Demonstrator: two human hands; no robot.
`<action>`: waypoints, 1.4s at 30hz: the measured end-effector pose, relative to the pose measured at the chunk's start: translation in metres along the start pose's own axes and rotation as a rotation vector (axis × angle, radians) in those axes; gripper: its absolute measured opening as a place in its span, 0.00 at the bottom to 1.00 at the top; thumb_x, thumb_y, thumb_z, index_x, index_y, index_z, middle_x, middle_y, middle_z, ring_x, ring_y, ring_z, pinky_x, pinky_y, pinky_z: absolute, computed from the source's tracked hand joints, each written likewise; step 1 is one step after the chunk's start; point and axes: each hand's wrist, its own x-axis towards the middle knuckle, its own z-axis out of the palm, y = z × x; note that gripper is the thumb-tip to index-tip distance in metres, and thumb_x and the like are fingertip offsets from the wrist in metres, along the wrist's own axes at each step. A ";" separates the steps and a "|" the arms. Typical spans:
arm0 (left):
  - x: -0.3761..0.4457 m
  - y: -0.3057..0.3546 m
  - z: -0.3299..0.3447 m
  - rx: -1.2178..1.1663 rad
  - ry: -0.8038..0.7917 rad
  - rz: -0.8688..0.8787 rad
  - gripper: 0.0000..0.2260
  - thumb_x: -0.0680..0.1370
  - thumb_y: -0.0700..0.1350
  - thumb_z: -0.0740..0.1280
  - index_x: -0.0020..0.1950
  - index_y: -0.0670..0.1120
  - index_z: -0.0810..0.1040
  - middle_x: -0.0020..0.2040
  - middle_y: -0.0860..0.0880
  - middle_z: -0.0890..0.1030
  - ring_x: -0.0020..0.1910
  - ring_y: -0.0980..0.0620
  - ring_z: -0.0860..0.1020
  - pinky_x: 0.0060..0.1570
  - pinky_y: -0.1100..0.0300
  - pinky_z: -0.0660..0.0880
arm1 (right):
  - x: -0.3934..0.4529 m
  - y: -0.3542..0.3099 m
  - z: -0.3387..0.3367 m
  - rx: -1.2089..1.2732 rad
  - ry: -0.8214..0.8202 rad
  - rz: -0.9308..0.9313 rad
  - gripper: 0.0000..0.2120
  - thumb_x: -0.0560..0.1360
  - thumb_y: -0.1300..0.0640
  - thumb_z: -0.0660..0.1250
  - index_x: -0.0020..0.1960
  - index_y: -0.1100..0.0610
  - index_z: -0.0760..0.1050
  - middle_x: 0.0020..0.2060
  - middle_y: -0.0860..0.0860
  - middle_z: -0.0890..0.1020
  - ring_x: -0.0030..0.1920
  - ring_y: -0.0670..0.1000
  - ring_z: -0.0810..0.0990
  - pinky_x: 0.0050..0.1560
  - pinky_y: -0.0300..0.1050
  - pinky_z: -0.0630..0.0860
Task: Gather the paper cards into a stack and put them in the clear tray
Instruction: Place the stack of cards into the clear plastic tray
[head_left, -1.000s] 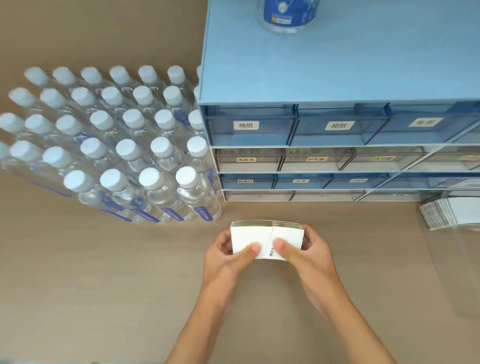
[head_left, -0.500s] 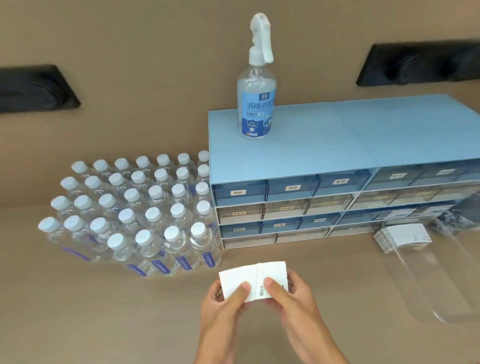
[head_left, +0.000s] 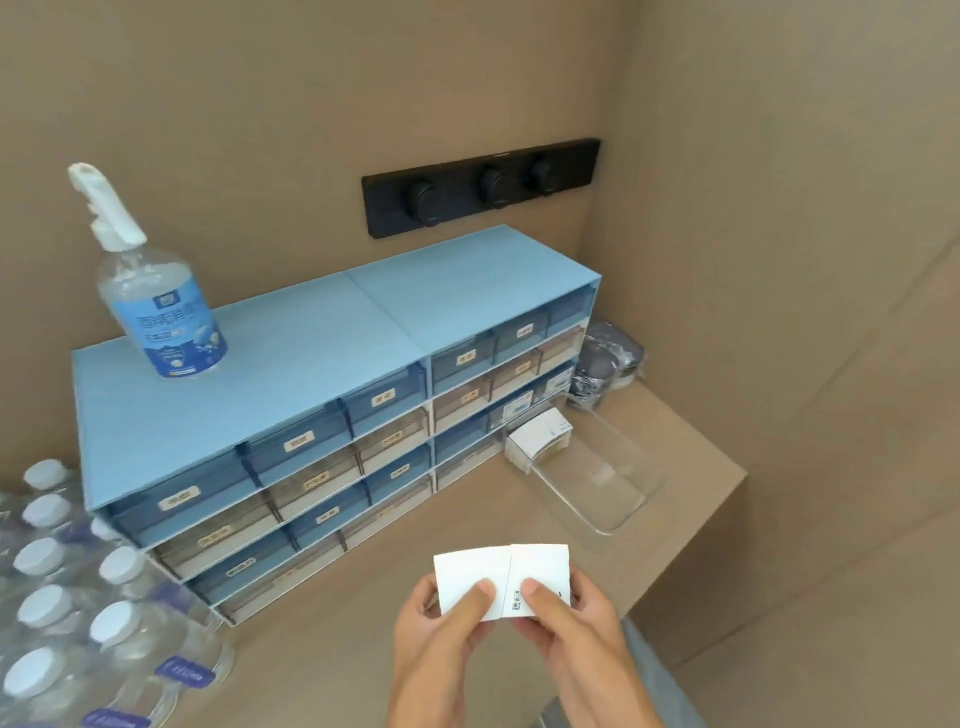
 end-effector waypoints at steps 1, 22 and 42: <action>-0.002 -0.004 0.015 0.012 -0.036 -0.011 0.20 0.62 0.39 0.75 0.53 0.38 0.82 0.42 0.44 0.88 0.39 0.50 0.87 0.35 0.61 0.82 | -0.004 -0.006 -0.013 0.024 0.039 -0.018 0.12 0.75 0.70 0.68 0.58 0.69 0.76 0.52 0.66 0.84 0.50 0.59 0.85 0.54 0.53 0.81; -0.078 -0.127 0.275 0.229 -0.438 -0.212 0.10 0.75 0.35 0.72 0.57 0.41 0.81 0.49 0.40 0.88 0.46 0.46 0.87 0.47 0.53 0.79 | -0.083 -0.090 -0.278 0.231 0.438 -0.290 0.09 0.76 0.68 0.67 0.56 0.65 0.77 0.50 0.62 0.86 0.53 0.59 0.86 0.53 0.51 0.80; 0.089 -0.123 0.364 0.180 -0.370 -0.212 0.21 0.66 0.42 0.75 0.58 0.40 0.81 0.52 0.40 0.87 0.49 0.45 0.86 0.47 0.55 0.79 | 0.094 -0.170 -0.300 0.225 0.434 -0.209 0.12 0.74 0.69 0.68 0.58 0.67 0.76 0.49 0.61 0.87 0.51 0.58 0.86 0.54 0.52 0.79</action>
